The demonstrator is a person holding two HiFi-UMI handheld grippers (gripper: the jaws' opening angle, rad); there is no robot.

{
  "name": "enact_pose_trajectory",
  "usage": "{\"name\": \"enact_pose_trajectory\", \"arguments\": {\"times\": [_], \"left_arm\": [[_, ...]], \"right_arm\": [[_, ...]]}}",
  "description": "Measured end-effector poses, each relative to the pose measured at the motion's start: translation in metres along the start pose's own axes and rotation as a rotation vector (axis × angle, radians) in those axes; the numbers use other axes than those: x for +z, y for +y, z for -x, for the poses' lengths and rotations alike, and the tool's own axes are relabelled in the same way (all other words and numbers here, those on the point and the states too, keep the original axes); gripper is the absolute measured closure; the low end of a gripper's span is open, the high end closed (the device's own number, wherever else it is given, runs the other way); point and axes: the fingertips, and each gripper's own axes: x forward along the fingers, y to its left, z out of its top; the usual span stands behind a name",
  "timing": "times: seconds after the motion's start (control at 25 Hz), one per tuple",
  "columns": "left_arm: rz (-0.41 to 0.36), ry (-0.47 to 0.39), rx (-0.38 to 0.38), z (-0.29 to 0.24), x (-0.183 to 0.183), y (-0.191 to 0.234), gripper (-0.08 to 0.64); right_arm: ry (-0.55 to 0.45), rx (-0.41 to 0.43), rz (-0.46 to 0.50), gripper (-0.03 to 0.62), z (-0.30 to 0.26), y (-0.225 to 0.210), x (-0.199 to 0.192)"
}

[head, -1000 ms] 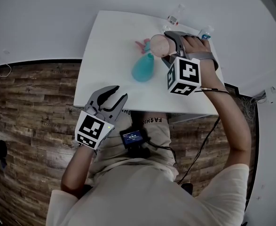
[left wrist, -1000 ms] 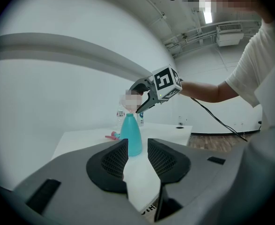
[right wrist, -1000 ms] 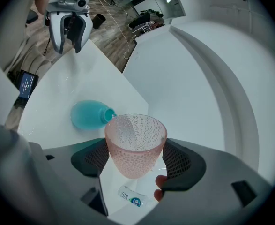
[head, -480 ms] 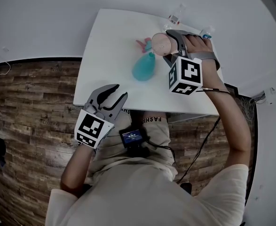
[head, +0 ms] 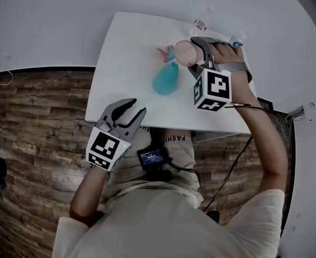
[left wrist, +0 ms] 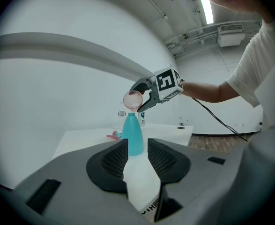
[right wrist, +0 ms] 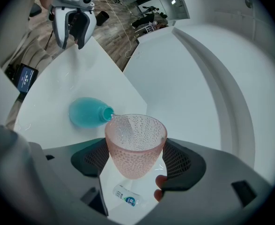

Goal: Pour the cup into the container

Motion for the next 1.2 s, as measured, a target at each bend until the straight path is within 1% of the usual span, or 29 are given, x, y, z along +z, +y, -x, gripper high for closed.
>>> {"name": "enact_pose_trajectory", "arguments": {"times": [0.56, 1.2], "left_arm": [[0.006, 0.015, 0.005, 0.0005, -0.0049, 0.0005, 0.420], [0.012, 0.016, 0.009, 0.0001, -0.0051, 0.0021, 0.420]], "right_arm": [[0.006, -0.031, 0.030, 0.229, 0.0041, -0.0022, -0.0003], [0.005, -0.038, 0.048, 0.230, 0.0001, -0.0021, 0.0030]]}}
